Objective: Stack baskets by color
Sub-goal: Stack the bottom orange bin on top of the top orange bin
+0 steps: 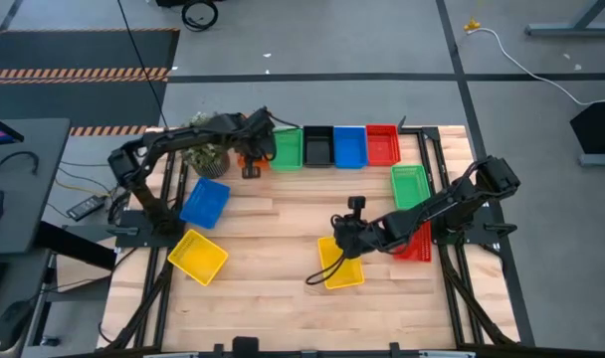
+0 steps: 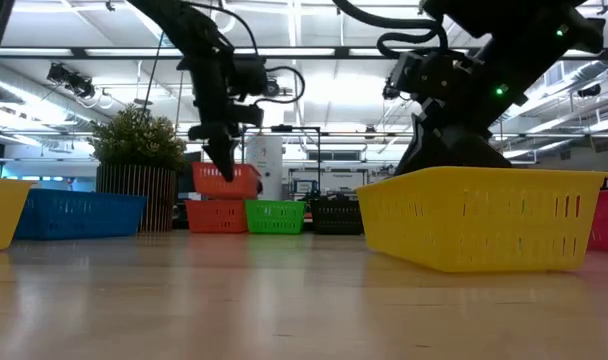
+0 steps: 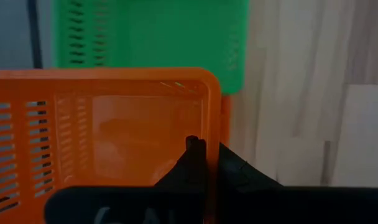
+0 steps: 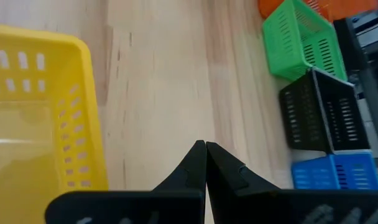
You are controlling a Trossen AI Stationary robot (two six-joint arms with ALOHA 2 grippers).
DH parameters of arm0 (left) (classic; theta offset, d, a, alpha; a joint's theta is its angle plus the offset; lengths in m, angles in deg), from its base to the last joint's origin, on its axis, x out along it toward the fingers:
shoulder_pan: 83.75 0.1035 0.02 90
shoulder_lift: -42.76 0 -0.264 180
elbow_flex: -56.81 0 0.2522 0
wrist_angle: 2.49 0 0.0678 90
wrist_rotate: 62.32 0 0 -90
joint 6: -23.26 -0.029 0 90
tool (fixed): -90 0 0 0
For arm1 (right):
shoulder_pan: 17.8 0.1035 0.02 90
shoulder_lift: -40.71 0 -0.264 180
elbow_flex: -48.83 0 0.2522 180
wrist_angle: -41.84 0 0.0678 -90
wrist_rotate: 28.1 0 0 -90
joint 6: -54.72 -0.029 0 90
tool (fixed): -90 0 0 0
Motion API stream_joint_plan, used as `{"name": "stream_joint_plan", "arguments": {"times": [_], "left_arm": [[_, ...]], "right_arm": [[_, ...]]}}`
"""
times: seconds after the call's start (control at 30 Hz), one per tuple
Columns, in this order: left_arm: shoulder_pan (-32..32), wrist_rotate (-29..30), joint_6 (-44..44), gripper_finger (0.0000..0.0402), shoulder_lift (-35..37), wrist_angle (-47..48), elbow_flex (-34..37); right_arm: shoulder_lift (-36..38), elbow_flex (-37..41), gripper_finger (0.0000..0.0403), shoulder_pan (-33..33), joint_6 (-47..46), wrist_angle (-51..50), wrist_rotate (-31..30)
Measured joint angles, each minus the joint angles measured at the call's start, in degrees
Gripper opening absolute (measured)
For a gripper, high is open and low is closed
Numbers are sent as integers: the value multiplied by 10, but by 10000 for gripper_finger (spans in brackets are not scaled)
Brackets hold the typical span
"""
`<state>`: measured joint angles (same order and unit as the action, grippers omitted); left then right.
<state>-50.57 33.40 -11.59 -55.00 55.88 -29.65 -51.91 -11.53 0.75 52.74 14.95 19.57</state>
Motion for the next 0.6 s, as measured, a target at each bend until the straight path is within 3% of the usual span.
{"name": "stream_joint_plan", "arguments": {"times": [0.37, 0.6], "left_arm": [[-3, 1, -4, 16, -36, -4, 0], [-2, 2, -4, 66, -34, 3, 0]], "right_arm": [[0, 0, 7, 5, 0, -2, -17], [0, 0, 7, 5, 0, -2, -17]]}}
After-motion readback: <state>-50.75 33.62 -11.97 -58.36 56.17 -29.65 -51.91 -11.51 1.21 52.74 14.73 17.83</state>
